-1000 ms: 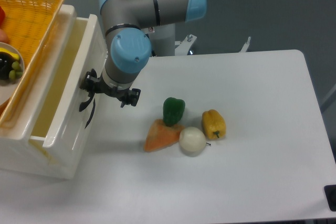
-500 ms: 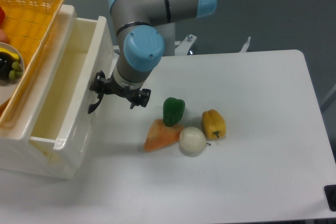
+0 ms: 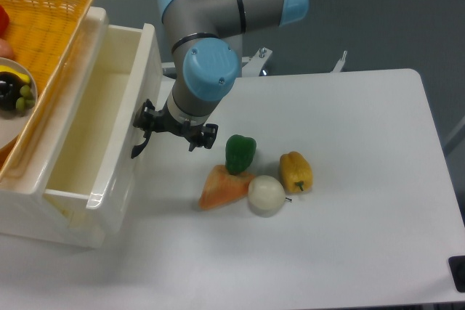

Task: Slide the top white drawer open
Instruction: 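Pull the upper drawer outward by its handle with the gripper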

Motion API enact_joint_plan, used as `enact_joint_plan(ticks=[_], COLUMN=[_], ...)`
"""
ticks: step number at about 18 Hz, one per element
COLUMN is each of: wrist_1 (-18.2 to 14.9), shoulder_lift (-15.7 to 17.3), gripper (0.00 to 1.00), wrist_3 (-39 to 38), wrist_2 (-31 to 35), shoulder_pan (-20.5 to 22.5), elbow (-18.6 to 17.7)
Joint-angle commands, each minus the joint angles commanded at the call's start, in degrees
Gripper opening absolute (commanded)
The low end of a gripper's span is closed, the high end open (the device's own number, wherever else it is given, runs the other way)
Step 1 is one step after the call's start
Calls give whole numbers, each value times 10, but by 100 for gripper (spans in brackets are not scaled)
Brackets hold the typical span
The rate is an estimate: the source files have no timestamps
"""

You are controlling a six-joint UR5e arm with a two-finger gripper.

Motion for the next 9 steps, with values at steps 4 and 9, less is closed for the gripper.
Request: enact_joint_plan(ticks=[4, 9], wrist_1=[-2, -2], shoulder_lift=[1, 3], gripper=[100, 100], wrist_3=[0, 0], wrist_2=[0, 13], shoulder_pan=[3, 4], elbow=[0, 2])
